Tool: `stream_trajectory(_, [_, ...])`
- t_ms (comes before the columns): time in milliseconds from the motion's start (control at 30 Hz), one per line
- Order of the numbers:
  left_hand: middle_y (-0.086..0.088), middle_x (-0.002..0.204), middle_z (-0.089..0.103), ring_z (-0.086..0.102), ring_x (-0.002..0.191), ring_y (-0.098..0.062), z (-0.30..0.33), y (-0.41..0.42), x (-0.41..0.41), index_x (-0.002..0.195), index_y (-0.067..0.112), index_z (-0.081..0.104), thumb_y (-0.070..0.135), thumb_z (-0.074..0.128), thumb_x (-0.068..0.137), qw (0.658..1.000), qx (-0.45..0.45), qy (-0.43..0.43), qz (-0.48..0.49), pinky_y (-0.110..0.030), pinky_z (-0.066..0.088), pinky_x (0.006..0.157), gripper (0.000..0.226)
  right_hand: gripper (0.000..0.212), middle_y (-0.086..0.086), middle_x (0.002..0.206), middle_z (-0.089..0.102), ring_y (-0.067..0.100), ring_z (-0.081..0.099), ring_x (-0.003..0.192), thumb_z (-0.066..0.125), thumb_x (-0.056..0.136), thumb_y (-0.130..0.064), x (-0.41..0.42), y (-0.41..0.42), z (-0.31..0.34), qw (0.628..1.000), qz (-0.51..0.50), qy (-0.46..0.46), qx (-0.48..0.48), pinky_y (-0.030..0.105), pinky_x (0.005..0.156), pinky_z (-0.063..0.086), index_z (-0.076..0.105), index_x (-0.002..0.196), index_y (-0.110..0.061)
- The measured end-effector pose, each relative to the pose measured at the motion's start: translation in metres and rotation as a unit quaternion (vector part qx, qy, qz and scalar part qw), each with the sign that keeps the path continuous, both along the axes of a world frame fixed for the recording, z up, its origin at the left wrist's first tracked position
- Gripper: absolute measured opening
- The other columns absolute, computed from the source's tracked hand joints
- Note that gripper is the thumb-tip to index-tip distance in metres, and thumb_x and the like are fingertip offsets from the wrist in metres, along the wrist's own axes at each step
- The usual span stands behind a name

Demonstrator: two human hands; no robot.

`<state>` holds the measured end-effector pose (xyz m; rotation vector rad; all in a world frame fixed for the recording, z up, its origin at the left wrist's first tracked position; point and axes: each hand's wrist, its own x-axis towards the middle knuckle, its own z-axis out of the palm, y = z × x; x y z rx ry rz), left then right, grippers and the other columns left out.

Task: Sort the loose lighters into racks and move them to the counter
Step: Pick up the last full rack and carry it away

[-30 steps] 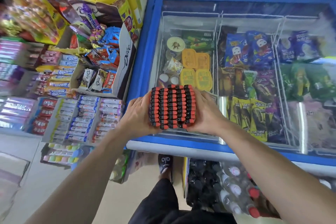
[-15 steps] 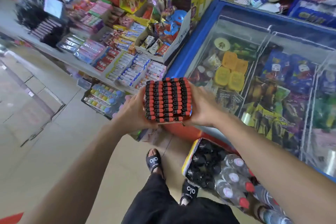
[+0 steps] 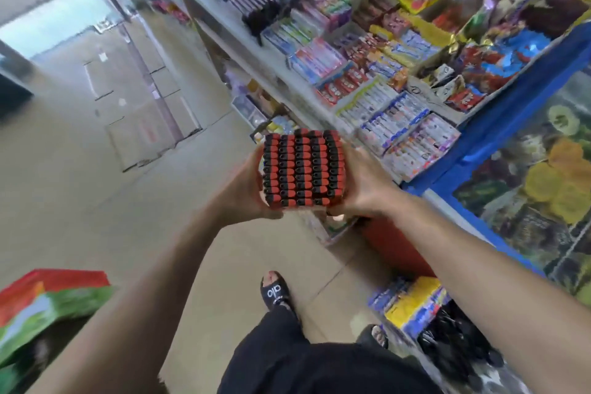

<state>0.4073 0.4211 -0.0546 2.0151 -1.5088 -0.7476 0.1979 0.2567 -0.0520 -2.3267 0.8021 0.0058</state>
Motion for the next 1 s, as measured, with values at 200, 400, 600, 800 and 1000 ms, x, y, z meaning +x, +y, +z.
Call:
stream_trajectory(200, [0.002, 0.112, 0.068, 0.065, 0.095, -0.018, 0.003, 0.026, 0.117, 0.157, 0.017, 0.029, 0.02, 0.1, 0.057, 0.998, 0.008, -0.007, 0.062, -0.032, 0.048, 0.084, 0.123, 0.124, -0.002, 0.122, 0.049, 0.021, 0.049, 0.121, 0.095, 0.048, -0.04, 0.129, 0.01, 0.004, 0.999, 0.041, -0.008, 0.0, 0.037, 0.098, 0.048, 0.031, 0.153, -0.03])
stream_trajectory(400, [-0.004, 0.11, 0.068, 0.067, 0.096, -0.025, -0.001, 0.025, 0.214, 0.157, 0.021, 0.027, 0.024, 0.098, 0.054, 0.995, 0.015, 0.015, 0.095, -0.05, 0.055, 0.09, 0.125, 0.123, -0.004, 0.109, 0.059, 0.022, 0.059, 0.103, 0.085, 0.034, -0.057, 0.24, -0.005, -0.012, 0.998, 0.062, -0.006, -0.002, 0.041, 0.084, 0.056, 0.035, 0.145, -0.038])
stream_trajectory(600, [-0.003, 0.115, 0.064, 0.067, 0.097, -0.031, -0.005, -0.007, 0.294, 0.153, 0.04, 0.024, 0.036, 0.093, 0.052, 0.989, 0.03, 0.052, 0.139, -0.057, 0.059, 0.079, 0.122, 0.122, -0.011, 0.106, 0.058, 0.02, 0.06, 0.099, 0.085, 0.036, -0.046, 0.331, -0.052, -0.02, 0.993, 0.109, -0.041, 0.008, 0.035, 0.075, 0.053, 0.034, 0.146, -0.036])
stream_trajectory(800, [-0.001, 0.118, 0.062, 0.069, 0.092, -0.026, -0.005, -0.053, 0.368, 0.153, 0.031, 0.025, 0.024, 0.094, 0.057, 0.982, 0.011, 0.072, 0.172, -0.051, 0.061, 0.076, 0.118, 0.127, -0.011, 0.111, 0.053, 0.019, 0.053, 0.103, 0.088, 0.038, -0.044, 0.424, -0.111, -0.017, 0.988, 0.147, -0.052, 0.015, 0.041, 0.086, 0.054, 0.028, 0.15, -0.038])
stream_trajectory(1000, [-0.001, 0.106, 0.065, 0.07, 0.087, -0.025, -0.006, -0.096, 0.452, 0.152, 0.033, 0.023, 0.035, 0.091, 0.055, 0.979, 0.021, 0.062, 0.192, -0.051, 0.062, 0.073, 0.118, 0.117, -0.005, 0.104, 0.055, 0.023, 0.056, 0.1, 0.084, 0.035, -0.051, 0.519, -0.163, -0.022, 0.987, 0.159, -0.022, 0.007, 0.04, 0.08, 0.053, 0.033, 0.14, -0.041])
